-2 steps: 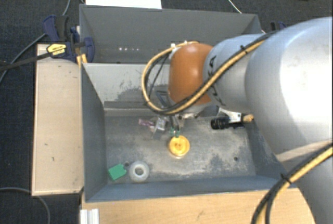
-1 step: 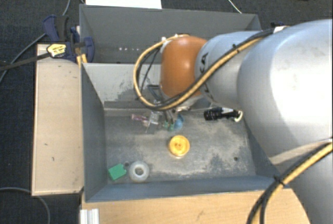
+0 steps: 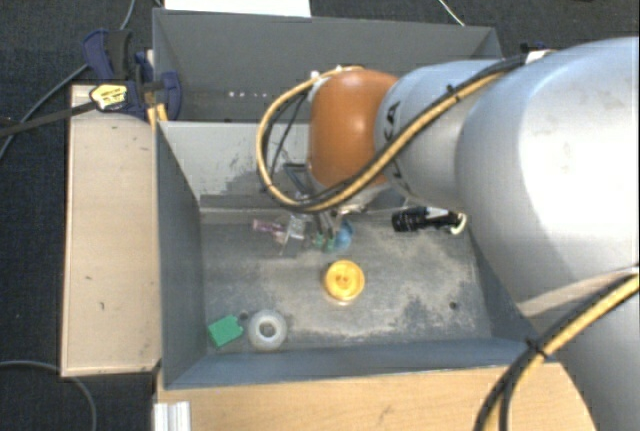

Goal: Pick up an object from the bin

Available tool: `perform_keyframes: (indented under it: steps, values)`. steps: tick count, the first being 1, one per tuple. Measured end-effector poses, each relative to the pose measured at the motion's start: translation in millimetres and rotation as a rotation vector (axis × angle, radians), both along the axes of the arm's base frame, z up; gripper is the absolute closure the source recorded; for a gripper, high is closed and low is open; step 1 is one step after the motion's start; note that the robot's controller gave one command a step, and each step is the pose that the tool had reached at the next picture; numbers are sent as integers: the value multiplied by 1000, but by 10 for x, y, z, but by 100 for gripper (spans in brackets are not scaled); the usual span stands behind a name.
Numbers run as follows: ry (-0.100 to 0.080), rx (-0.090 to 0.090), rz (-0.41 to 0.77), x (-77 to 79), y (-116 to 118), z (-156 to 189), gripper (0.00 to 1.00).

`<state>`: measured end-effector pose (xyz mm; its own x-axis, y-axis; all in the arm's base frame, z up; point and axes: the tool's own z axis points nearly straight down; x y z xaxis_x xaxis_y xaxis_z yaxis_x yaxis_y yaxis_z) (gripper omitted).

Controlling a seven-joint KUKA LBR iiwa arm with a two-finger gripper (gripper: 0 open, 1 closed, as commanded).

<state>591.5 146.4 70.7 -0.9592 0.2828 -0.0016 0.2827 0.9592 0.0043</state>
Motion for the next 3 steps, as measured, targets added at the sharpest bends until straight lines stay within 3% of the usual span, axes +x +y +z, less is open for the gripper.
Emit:
perform_keyframes:
  steps: [1, 2, 3]
  values:
    - [2, 1, -360, -100, 37, 98, 100]
    - [-3, 1, -188, -18, 81, 3, 100]
    - [1, 2, -580, -499, -553, 7, 100]
